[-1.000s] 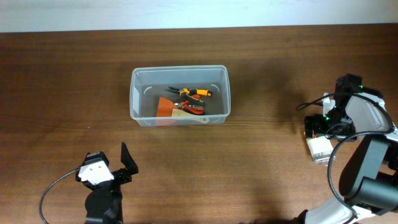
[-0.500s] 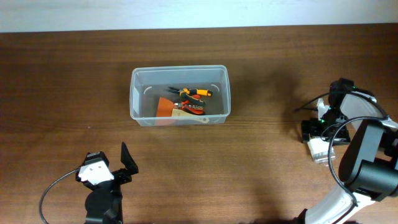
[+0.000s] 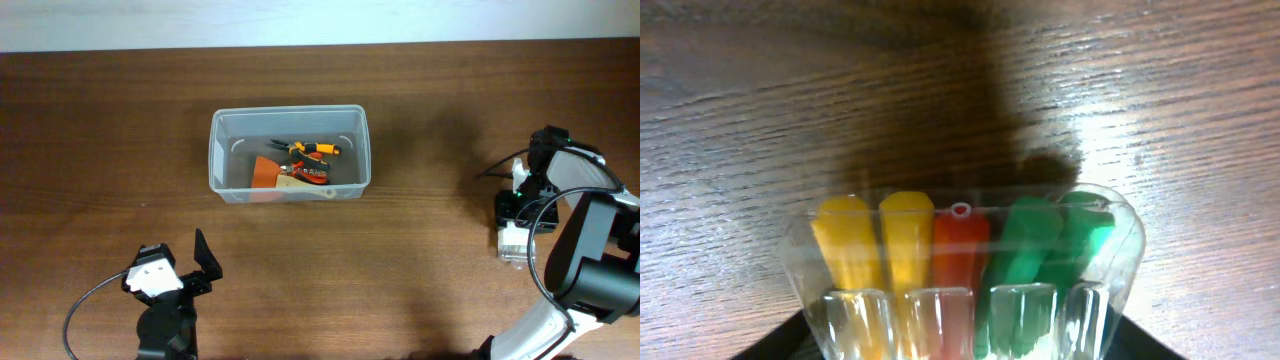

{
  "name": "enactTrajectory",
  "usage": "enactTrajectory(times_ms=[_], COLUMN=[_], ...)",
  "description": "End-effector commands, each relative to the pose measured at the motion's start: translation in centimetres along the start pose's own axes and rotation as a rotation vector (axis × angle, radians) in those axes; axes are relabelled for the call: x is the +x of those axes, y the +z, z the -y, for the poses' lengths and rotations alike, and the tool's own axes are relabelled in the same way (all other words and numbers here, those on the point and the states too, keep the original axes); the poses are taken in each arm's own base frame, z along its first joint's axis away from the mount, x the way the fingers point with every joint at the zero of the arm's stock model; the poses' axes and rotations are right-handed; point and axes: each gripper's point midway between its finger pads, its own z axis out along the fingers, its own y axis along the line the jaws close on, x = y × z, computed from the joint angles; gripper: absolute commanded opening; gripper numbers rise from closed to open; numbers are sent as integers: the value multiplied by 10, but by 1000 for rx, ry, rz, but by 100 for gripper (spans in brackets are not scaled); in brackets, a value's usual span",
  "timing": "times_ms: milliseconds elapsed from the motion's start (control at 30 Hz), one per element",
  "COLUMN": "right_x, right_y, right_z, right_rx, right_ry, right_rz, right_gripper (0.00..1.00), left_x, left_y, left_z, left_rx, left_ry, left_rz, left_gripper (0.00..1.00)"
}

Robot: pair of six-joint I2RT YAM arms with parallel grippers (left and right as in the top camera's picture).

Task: Pack container
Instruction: 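Move the right gripper to the marker box and grasp it, then carry the marker box into the container and release it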

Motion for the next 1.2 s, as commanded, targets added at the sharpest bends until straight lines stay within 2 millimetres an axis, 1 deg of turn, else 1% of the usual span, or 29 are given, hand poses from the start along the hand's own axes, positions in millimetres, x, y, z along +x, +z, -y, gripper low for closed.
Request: enactTrajectory(times_ms=[0,67,100,167,267,367,533,567,600,633,667,700,733,800,900,967,1000,1033,1067,1100,1167], right_x=[-2,-6,-8,-13,-22,-36,-61,-69,-73,-83,-86,-92,-95,-104,-111,-111,-110,-108,-107,-104,-98], right_y=[9,6,4,-1,-12,-28,-64,-76,-84,-105,-112,-126,-136,-168,-211,-241,-250,-260,-266,-273,-279], right_z=[8,9,10,11,11,7,-12,-22,-29,-48,-54,-68,-79,-112,-157,-193,-206,-226,-239,-262,-288], right_rx=[48,50,51,51,52,60,72,76,78,82,83,84,84,81,69,58,55,49,44,36,18], right_ry=[39,44,45,46,43,26,-33,-60,-77,-124,-140,-172,-195,-265,-360,-447,-482,-534,-563,-620,-668], right_rz=[-13,-3,4,15,38,81,155,183,198,242,257,290,313,397,515,606,638,682,709,752,792], right_gripper=[60,58,56,55,54,53,54,54,54,54,54,54,54,54,54,54,54,54,54,54,54], left_x=[1,1,1,1,1,1,1,1,1,1,1,1,1,1,1,1,1,1,1,1,1], left_y=[0,0,0,0,0,0,0,0,0,0,0,0,0,0,0,0,0,0,0,0,0], left_z=[0,0,0,0,0,0,0,0,0,0,0,0,0,0,0,0,0,0,0,0,0], left_rx=[0,0,0,0,0,0,0,0,0,0,0,0,0,0,0,0,0,0,0,0,0], left_ry=[10,10,10,10,10,10,10,10,10,10,10,10,10,10,10,10,10,10,10,10,10], left_rz=[0,0,0,0,0,0,0,0,0,0,0,0,0,0,0,0,0,0,0,0,0], left_gripper=[99,99,99,99,99,99,99,99,99,99,99,99,99,99,99,99,99,99,99,99,99])
